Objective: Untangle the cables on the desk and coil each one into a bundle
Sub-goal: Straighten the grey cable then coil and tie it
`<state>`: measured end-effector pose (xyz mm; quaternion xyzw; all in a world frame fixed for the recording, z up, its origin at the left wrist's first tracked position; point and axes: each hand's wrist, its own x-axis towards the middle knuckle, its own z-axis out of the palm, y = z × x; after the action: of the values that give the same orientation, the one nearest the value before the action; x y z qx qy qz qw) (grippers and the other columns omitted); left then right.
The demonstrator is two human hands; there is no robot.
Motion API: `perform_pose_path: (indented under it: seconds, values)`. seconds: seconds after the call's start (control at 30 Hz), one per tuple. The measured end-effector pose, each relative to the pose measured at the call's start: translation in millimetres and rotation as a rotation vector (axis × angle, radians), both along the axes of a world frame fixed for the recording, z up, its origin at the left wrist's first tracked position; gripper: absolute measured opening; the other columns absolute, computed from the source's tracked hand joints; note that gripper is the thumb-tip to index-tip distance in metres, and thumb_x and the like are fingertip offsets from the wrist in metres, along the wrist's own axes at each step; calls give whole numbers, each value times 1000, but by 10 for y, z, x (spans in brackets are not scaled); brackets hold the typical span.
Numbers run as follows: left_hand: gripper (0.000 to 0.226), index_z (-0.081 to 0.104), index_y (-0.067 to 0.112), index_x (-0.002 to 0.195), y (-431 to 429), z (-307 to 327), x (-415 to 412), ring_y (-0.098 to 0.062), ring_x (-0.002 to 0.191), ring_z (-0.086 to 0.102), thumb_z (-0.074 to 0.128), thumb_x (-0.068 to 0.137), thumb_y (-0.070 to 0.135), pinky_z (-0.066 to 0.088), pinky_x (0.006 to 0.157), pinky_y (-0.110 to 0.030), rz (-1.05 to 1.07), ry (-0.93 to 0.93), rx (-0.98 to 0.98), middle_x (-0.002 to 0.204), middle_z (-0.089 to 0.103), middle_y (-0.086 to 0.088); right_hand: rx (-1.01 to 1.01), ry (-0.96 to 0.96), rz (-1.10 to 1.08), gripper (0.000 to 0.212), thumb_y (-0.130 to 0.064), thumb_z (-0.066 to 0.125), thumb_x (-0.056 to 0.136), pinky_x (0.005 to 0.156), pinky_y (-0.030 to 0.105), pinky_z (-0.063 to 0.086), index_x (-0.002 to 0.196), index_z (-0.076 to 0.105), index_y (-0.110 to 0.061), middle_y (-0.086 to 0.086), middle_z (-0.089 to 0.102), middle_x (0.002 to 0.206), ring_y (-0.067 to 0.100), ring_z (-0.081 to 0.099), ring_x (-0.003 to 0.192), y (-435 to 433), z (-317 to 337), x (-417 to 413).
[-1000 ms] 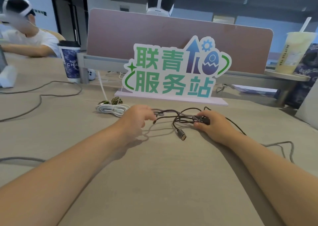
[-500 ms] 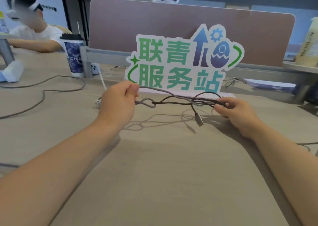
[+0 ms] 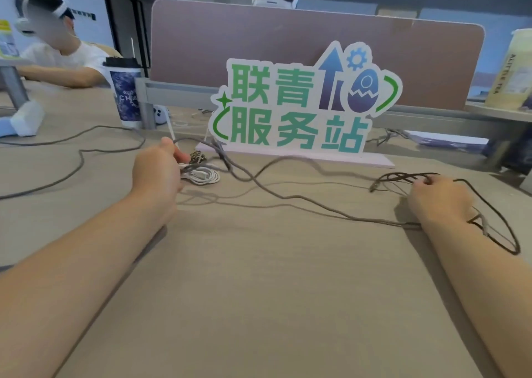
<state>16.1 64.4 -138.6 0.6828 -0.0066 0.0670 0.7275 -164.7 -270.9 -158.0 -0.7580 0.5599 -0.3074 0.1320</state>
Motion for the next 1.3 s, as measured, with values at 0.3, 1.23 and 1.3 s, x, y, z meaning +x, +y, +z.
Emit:
perform_pose_path:
  seconds: [0.3, 1.23, 1.3]
  values:
    - [37, 61, 14, 80, -84, 93, -412, -14, 70, 49, 45, 95, 43, 37, 57, -27, -194, -144, 126, 80, 59, 2, -14, -33, 790, 41, -35, 52, 92, 97, 35, 41, 129, 52, -18, 4, 57, 126, 21, 51, 115, 1305, 96, 310]
    - [51, 36, 23, 44, -57, 268, -582, -12, 51, 36, 44, 94, 28, 28, 58, -30, -689, -128, -347, 47, 45, 3, -321, 197, 1061, 20, -23, 53, 92, 69, 30, 35, 91, 73, -18, -6, 49, 77, 22, 47, 84, 1457, -5, 391]
    - [50, 34, 24, 45, -35, 279, -567, -12, 52, 37, 46, 94, 30, 28, 59, -30, -632, -133, -299, 48, 45, 5, -223, 163, 816, 20, -25, 53, 92, 69, 28, 36, 93, 73, -21, -1, 58, 82, 25, 54, 88, 1290, 23, 350]
